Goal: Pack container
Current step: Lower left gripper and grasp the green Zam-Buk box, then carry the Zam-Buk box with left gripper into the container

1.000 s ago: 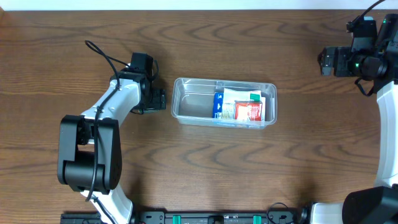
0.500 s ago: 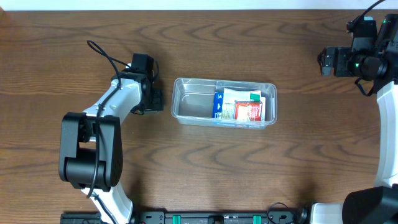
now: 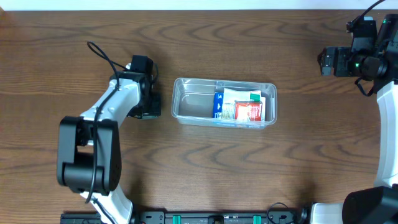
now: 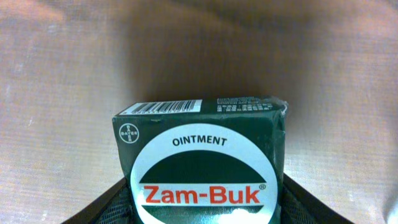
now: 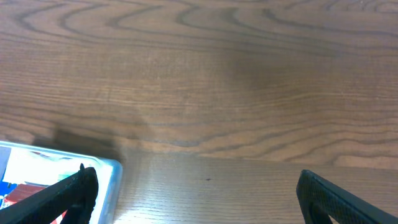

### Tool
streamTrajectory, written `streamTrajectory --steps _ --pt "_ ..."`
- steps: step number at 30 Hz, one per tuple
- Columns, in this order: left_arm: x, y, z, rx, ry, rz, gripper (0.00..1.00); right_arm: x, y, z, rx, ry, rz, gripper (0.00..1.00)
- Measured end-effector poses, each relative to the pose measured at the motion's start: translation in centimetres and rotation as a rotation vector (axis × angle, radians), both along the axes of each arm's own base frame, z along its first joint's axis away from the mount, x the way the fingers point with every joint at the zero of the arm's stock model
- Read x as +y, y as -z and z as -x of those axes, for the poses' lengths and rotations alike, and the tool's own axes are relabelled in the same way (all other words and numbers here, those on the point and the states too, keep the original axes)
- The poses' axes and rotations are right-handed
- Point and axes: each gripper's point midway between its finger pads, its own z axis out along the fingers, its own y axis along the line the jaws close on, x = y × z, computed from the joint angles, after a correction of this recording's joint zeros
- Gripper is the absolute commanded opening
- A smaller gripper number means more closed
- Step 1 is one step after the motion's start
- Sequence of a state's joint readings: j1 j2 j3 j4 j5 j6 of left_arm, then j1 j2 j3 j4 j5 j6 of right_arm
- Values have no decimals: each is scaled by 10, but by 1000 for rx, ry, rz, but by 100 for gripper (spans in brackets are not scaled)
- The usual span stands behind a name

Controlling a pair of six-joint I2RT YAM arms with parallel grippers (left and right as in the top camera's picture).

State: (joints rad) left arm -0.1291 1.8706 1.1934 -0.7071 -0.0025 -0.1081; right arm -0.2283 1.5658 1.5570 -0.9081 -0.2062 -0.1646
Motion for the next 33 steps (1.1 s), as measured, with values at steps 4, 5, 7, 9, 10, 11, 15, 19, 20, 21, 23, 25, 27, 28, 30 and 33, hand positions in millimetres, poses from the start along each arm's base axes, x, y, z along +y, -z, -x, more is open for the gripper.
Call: streamTrajectory --steps 4,5,7,9,10,11,15,19,20,21,23,25,27,28,30,33 --pt "-10 -37 -1 -49 10 54 53 0 0 0 0 0 0 99" --pt "-13 -50 -4 -78 14 76 53 0 0 0 0 0 0 99" --pt "-22 -79 -10 -149 25 127 53 0 0 0 0 0 0 99" --pt "-32 -109 -12 -221 43 190 53 0 0 0 0 0 0 99" --pt "-39 -123 -11 -256 57 227 53 0 0 0 0 0 0 99" --pt "-46 -136 -9 -283 74 265 53 0 0 0 0 0 0 99" --pt "-77 -168 5 -339 155 376 53 0 0 0 0 0 0 99" --pt "-114 -176 21 -328 249 441 52 0 0 0 0 0 0 99" --pt "-124 -176 25 -320 271 452 50 0 0 0 0 0 0 99" --pt "-132 -176 29 -311 292 462 49 0 0 0 0 0 0 99" --pt "-150 -175 39 -293 340 477 49 0 0 0 0 0 0 99" --pt "-165 -172 47 -271 371 480 49 0 0 0 0 0 0 99" --pt "-177 -164 54 -245 387 466 49 0 0 0 0 0 0 99" --pt "-181 -160 56 -234 388 458 49 0 0 0 0 0 0 99" --pt "-188 -150 58 -212 388 431 49 0 0 0 0 0 0 99" --pt "-197 -134 59 -185 387 390 49 0 0 0 0 0 0 99"
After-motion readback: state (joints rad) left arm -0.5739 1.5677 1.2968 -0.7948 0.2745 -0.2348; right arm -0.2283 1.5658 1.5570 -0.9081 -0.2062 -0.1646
